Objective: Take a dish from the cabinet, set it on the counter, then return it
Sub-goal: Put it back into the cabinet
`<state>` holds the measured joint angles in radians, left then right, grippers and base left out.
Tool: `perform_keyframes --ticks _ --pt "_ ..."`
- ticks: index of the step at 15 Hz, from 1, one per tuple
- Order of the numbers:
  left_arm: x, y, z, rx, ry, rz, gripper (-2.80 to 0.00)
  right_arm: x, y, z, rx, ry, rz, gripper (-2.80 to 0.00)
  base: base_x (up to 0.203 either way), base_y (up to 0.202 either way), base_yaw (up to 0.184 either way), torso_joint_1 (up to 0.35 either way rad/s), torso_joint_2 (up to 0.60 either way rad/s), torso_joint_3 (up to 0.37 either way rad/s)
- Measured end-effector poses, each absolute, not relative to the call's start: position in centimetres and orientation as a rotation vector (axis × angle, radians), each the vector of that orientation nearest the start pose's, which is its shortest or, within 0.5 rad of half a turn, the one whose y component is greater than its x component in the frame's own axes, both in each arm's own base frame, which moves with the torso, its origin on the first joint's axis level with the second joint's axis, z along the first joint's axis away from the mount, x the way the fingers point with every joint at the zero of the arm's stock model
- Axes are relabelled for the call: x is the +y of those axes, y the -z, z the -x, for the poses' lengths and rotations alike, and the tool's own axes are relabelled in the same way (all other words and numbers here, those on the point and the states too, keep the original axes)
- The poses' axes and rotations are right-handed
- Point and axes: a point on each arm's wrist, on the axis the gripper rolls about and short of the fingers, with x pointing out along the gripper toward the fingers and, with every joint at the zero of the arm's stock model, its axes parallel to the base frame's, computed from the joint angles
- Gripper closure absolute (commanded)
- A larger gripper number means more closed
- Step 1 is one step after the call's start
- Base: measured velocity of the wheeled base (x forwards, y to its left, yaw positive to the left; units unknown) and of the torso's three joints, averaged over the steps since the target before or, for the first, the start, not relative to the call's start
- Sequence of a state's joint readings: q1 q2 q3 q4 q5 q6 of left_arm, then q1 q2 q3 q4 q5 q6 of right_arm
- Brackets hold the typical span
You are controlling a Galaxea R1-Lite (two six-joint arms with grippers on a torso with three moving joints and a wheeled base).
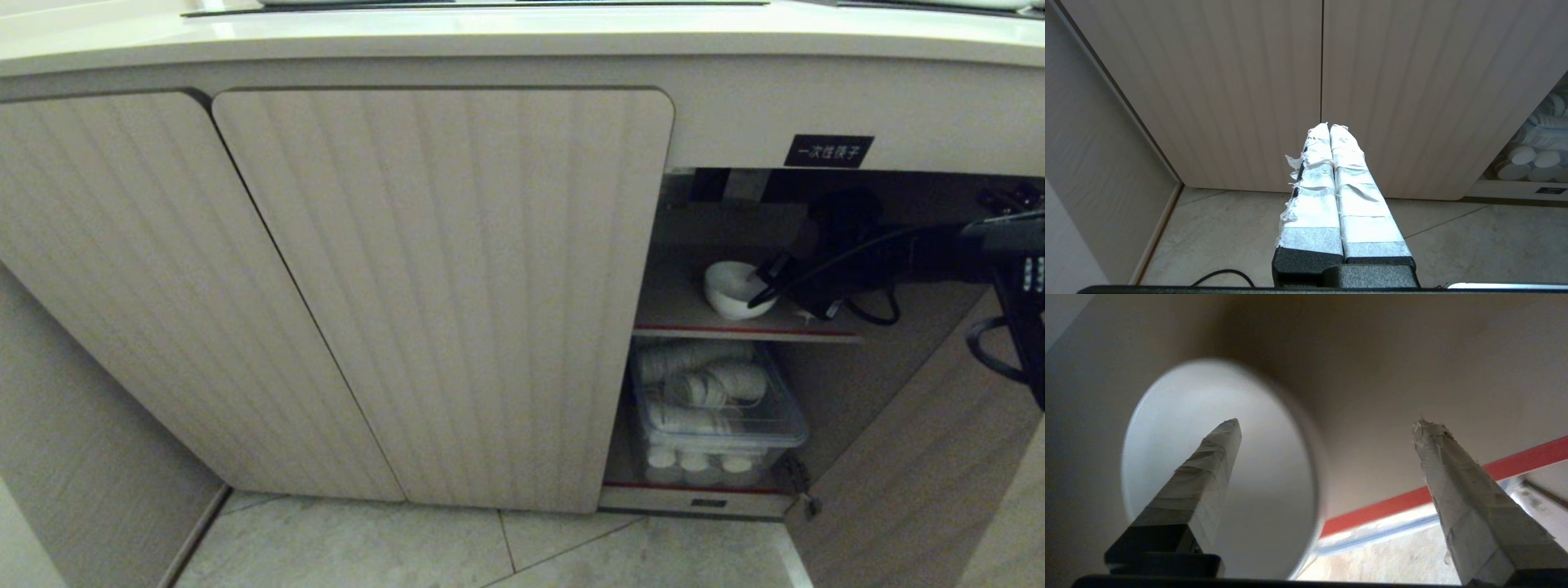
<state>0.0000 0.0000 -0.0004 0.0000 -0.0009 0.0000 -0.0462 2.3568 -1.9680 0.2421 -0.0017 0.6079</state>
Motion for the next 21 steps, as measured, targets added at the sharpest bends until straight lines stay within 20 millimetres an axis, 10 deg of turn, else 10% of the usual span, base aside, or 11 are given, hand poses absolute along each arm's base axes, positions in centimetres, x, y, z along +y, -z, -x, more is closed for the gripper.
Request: perform_keyframes --ticks 21 --pt "0.0 -7.6 2.3 0.0 0.001 0.0 0.0 -3.2 -14.9 -48.1 0.289 0.16 -0.423 -2.8 0.0 0.0 0.0 0.0 0.0 0.0"
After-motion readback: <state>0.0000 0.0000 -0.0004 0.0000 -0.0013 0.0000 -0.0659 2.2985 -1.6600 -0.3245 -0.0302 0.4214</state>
